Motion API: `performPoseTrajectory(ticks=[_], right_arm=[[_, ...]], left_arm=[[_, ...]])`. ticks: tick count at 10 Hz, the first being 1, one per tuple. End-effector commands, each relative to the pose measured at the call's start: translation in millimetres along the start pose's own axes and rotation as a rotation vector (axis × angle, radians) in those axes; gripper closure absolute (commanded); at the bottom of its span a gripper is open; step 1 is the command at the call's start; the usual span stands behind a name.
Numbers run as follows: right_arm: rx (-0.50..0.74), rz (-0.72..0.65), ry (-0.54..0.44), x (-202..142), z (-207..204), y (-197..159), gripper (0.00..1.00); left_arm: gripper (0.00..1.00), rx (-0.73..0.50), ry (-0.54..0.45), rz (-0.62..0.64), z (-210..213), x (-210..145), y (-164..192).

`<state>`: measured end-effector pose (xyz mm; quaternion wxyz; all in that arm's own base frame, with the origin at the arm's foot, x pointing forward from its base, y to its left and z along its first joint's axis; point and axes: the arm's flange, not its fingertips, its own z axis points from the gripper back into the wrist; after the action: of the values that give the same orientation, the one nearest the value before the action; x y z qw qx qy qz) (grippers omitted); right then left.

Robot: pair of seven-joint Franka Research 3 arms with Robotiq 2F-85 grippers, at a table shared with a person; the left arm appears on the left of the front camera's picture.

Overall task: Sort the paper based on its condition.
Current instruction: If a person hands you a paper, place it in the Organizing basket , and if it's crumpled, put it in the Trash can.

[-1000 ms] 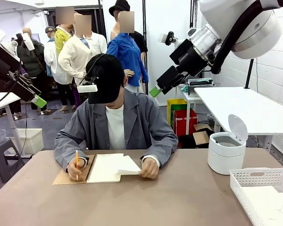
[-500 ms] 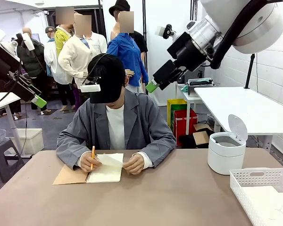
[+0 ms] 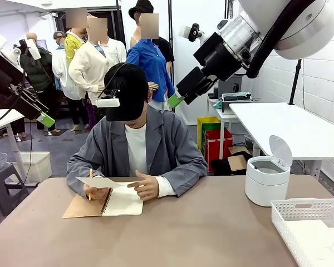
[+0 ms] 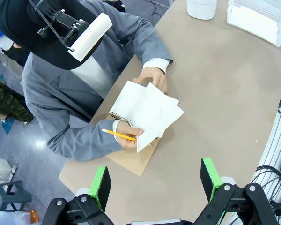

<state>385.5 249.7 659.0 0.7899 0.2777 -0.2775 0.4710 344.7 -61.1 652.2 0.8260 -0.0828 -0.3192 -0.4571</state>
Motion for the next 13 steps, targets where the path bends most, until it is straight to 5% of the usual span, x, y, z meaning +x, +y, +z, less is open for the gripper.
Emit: performPoseTrajectory(ticks=[1, 13], right_arm=[[-0.029, 0.018, 0.033, 3.5, -2.8, 1.9, 0.0], [-0.006, 0.009, 0.01, -0.1, -0.9, 0.7, 0.0]], left_arm=[[0.0, -0.002, -0.001, 0.002, 0.4, -0.7, 0.2], [0.0, -0.002, -0.001, 0.002, 0.4, -0.7, 0.2]])
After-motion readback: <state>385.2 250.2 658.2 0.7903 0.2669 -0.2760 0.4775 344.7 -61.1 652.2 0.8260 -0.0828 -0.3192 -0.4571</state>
